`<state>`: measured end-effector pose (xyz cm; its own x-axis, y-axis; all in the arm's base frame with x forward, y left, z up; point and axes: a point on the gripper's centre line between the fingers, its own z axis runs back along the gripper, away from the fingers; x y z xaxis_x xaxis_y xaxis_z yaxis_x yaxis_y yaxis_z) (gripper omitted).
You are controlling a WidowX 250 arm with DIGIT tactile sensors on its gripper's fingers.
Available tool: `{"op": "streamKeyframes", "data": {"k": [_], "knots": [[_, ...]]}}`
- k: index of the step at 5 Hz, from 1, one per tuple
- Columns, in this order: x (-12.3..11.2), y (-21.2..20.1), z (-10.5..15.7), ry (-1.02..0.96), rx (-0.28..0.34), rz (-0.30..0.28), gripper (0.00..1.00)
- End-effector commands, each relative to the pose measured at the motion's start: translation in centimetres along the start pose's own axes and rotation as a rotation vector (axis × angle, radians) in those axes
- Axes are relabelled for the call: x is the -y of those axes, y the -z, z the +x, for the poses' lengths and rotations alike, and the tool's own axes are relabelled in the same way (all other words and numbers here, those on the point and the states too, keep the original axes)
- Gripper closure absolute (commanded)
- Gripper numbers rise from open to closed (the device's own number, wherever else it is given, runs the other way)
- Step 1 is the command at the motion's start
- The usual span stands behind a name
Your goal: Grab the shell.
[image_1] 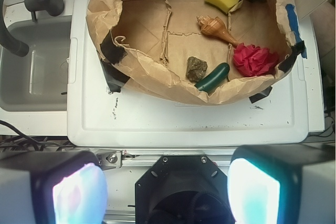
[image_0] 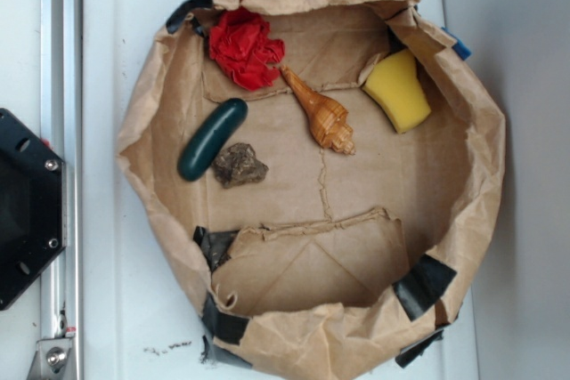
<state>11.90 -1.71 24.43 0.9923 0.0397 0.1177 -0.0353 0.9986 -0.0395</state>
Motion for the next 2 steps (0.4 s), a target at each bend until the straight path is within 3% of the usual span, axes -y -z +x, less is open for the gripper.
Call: {"op": "streamKeyframes", "data": {"k": [1, 2], "knots": [[0.0, 0.0, 0.0, 0.000, 0.000, 0.000, 0.00], [0.3, 1.1, 4.3, -0.029, 0.017, 0.017, 0.00]]}}
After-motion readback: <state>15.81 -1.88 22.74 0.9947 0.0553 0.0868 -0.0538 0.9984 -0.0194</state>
